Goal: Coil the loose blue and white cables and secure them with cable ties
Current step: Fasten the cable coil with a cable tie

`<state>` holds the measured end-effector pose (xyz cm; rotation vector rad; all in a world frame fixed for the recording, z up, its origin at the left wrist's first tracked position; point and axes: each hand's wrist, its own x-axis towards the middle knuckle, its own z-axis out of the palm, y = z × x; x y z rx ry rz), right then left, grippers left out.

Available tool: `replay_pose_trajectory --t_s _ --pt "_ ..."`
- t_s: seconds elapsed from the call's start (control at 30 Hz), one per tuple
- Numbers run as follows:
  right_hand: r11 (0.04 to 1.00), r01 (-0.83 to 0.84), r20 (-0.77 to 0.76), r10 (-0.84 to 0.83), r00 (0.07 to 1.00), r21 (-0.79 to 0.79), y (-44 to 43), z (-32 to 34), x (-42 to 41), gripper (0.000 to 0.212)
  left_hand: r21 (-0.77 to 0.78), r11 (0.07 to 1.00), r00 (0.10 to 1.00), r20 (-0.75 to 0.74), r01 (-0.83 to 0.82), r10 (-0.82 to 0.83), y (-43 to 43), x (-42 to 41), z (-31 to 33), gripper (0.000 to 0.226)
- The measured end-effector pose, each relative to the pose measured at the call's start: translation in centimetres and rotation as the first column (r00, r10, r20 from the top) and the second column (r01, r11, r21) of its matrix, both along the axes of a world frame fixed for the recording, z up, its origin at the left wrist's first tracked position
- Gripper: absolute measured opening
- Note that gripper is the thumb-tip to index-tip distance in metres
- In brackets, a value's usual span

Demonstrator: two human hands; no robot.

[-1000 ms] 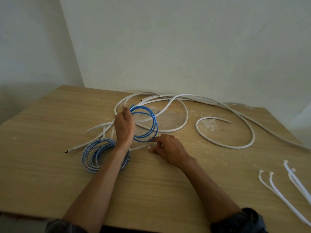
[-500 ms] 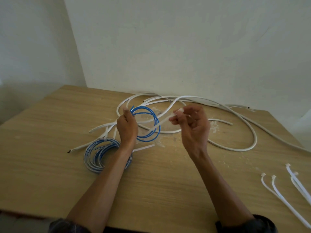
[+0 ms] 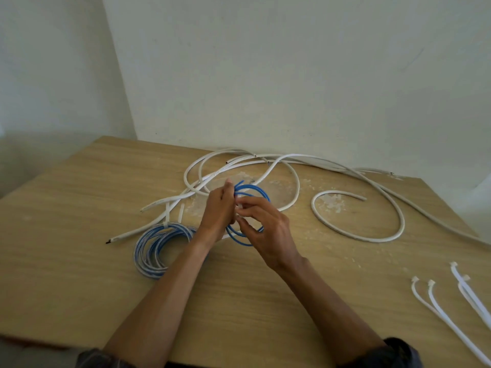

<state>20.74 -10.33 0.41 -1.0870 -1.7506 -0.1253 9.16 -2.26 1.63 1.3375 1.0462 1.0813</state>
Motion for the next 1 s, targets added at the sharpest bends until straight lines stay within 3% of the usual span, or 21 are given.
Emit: replay_pose_trajectory --t_s 0.13,0.2,0.27,0.33,0.4,0.5,0.67,0.87,1.0 --pt "1.000 -0.007 0.020 0.007 1.000 0.017 0.0 -0.3 0.4 0.019 -0.090 0.992 0.995 0.045 0.088 -0.084 -0.1 -0.1 0.3 0.051" --pt "1.000 -0.004 -0.032 0.005 0.999 0.009 -0.1 -0.1 0.5 0.022 -0.055 0.994 0.992 0.085 0.093 -0.088 -0.2 -0.1 0.4 0.042" --pt "0.999 0.037 -0.190 -0.043 0.981 -0.032 -0.3 0.6 0.5 0.026 0.134 0.990 0.999 -0.016 0.046 -0.044 -0.1 0.0 0.3 0.032" --pt "0.994 0.049 -0.401 -0.084 0.912 -0.099 -0.5 1.4 0.7 0.027 0.368 0.928 0.987 -0.158 0.058 0.000 -0.5 0.4 0.3 0.027" --pt "0.993 0.071 -0.491 -0.108 0.864 -0.092 -0.4 1.9 1.3 0.022 0.456 0.879 0.981 -0.187 0.139 -0.058 -1.1 1.0 0.3 0.024" --pt "0.991 0.125 -0.468 -0.131 0.874 -0.045 -0.3 2.1 2.3 0.018 0.475 0.847 0.967 -0.201 0.238 -0.159 -2.1 1.5 0.3 0.023" --pt "0.975 0.218 -0.402 -0.187 0.897 0.032 -0.2 1.8 2.7 0.014 0.527 0.807 0.952 -0.274 0.269 -0.138 -2.6 1.9 0.5 0.024" --pt "0.951 0.297 -0.287 -0.260 0.922 0.090 0.0 1.7 3.0 0.007 0.488 0.797 0.924 -0.309 0.356 -0.224 -2.7 1.8 0.9 0.022" --pt "0.972 0.232 -0.250 -0.214 0.944 0.047 -0.1 1.7 2.7 0.011 0.458 0.800 0.906 -0.348 0.388 -0.241 -2.3 1.5 0.5 0.023"
